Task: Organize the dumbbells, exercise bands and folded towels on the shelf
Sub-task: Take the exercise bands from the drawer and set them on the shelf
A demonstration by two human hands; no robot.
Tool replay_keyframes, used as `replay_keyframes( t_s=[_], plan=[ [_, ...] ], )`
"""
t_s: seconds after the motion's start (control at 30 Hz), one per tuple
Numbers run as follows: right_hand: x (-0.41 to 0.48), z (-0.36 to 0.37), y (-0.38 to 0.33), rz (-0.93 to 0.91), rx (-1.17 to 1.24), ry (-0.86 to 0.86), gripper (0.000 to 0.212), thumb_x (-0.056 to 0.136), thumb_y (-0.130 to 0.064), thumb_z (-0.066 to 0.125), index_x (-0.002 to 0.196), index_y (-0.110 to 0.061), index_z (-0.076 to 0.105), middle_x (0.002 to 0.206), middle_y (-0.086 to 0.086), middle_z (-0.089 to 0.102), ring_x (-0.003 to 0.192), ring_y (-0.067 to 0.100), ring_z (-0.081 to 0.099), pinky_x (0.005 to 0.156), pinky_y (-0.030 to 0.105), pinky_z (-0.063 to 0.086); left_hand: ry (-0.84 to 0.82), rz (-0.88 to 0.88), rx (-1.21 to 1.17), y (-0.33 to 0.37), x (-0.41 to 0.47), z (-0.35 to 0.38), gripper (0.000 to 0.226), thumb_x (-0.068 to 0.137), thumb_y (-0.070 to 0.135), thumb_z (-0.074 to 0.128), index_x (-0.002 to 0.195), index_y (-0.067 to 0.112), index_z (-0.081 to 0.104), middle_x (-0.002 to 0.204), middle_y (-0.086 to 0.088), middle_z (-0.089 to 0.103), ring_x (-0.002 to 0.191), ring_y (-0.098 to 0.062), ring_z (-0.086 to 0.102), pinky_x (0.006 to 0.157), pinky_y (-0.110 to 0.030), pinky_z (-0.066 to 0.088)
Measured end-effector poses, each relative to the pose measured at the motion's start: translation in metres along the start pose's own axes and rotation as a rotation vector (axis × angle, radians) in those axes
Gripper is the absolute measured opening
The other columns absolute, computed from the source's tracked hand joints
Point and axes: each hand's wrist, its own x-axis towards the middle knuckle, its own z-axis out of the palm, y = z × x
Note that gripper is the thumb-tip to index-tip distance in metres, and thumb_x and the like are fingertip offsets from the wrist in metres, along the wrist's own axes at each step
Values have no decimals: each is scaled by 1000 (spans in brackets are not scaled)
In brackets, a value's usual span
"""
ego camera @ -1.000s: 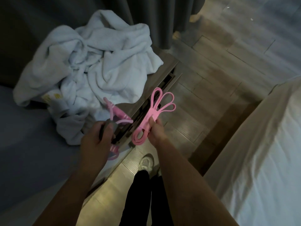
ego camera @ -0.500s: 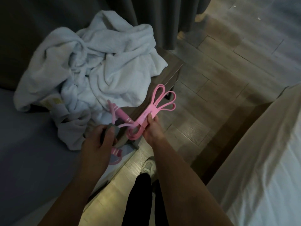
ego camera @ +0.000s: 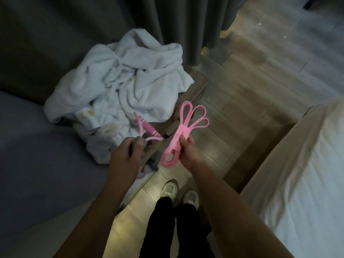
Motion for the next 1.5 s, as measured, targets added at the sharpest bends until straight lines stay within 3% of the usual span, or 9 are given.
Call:
replay_keyframes(
  t_s=[0.23,0.4,0.5,0.7,0.87,1.1,1.23,1.33,1.5],
  plan=[
    [-100,-35,-35,-55,-291,-55,11,102,-14,44,111,-11,50,98,11,61,80,21,56,73,37,49,6,34,-107,11,-61,-15,27,99,20,56,78,4,58,69,-16,59,61,-14,53,62,-30,40],
    [-163,-49,-48,-73,-473,-110,12,101,-15,45,110,-10,52,96,11,63,82,22,59,77,41,51,57,-76,-105,15,-126,-25,30,100,30,52,80,8,58,69,2,62,59,5,54,57,-16,38],
    [-187,-50,-45,-69,-547,-182,11,101,-13,45,109,-9,51,88,8,65,73,19,61,66,34,53,114,-69,-163,6,-163,-34,27,100,26,51,80,9,58,70,-1,61,59,4,53,57,-10,39],
    [-221,-38,-11,-21,-741,-386,17,98,-13,51,112,-4,52,88,11,64,80,26,59,79,48,50,199,-152,-209,-32,-230,-65,33,87,52,50,75,23,60,68,2,64,59,0,56,59,-20,43],
    [-245,-14,24,137,-950,-624,77,58,-45,88,114,-3,57,89,8,64,77,20,61,77,41,48,296,-261,-267,-67,-290,-97,31,87,52,53,77,25,63,74,-6,66,60,-23,64,50,-34,52],
    [-271,36,108,361,-1119,-852,81,43,-39,96,111,-8,63,101,9,71,87,20,68,76,32,56,413,-394,-258,-135,-363,-144,38,85,58,50,75,24,63,70,8,65,63,-9,60,63,-34,49],
    [-302,68,178,443,-1256,-948,43,79,-15,75,117,-6,58,102,9,70,89,17,68,77,30,54,505,-459,-294,-182,-406,-172,28,96,40,53,79,21,65,73,-1,65,61,-21,60,54,-34,50],
    [-327,85,231,459,-1339,-980,27,92,2,52,116,-9,58,97,3,72,84,13,67,78,27,54,559,-516,-357,-214,-443,-196,34,93,48,54,80,18,64,75,-3,65,61,-28,62,44,-30,48],
    [-356,103,315,523,-1456,-1017,22,95,5,48,112,-6,57,95,8,67,78,14,65,74,26,53,653,-561,-393,-265,-505,-239,54,72,71,42,85,25,68,76,1,67,71,-20,66,65,-39,56]
  ],
)
